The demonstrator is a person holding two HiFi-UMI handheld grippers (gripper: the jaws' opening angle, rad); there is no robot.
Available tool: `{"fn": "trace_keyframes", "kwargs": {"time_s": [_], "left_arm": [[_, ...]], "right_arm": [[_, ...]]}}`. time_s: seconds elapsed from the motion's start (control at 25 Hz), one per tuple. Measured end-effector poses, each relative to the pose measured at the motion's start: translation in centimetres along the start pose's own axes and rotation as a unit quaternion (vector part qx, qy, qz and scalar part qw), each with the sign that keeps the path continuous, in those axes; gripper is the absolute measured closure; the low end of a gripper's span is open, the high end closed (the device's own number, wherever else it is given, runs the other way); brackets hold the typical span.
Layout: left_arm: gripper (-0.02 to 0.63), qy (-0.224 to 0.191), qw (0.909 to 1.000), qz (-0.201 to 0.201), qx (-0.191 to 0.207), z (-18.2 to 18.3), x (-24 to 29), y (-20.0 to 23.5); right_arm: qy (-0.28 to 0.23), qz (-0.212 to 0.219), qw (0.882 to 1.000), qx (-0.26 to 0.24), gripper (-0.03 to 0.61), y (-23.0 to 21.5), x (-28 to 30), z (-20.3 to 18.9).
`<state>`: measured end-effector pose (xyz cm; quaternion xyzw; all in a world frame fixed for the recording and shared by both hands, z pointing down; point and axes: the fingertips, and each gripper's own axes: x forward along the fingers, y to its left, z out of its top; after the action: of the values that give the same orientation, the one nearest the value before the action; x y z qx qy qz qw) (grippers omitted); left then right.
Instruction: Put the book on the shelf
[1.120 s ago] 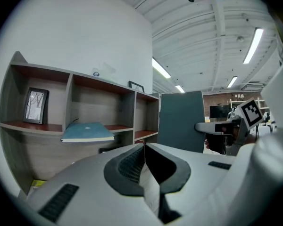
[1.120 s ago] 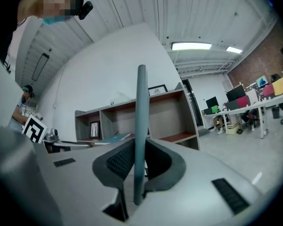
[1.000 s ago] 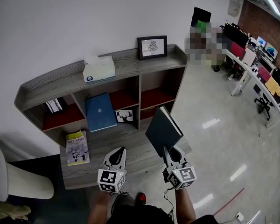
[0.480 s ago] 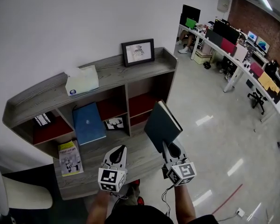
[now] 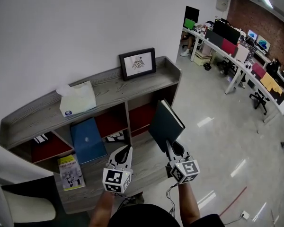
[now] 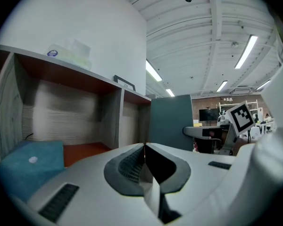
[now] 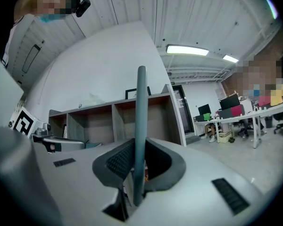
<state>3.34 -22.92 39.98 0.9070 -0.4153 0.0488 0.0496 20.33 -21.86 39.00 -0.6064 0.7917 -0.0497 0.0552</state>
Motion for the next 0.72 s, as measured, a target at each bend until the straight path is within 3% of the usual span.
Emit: {"fn": "trace_keyframes", "kwargs": {"time_s": [0.72], "left_arm": [[0.601, 0.006, 0.9998, -0.018, -0.008, 0.4, 6.9, 2.2]], "right_arm": [[0.002, -0.012, 1.0, 0.005, 0.508, -3.6, 6.9, -0.2]]}}
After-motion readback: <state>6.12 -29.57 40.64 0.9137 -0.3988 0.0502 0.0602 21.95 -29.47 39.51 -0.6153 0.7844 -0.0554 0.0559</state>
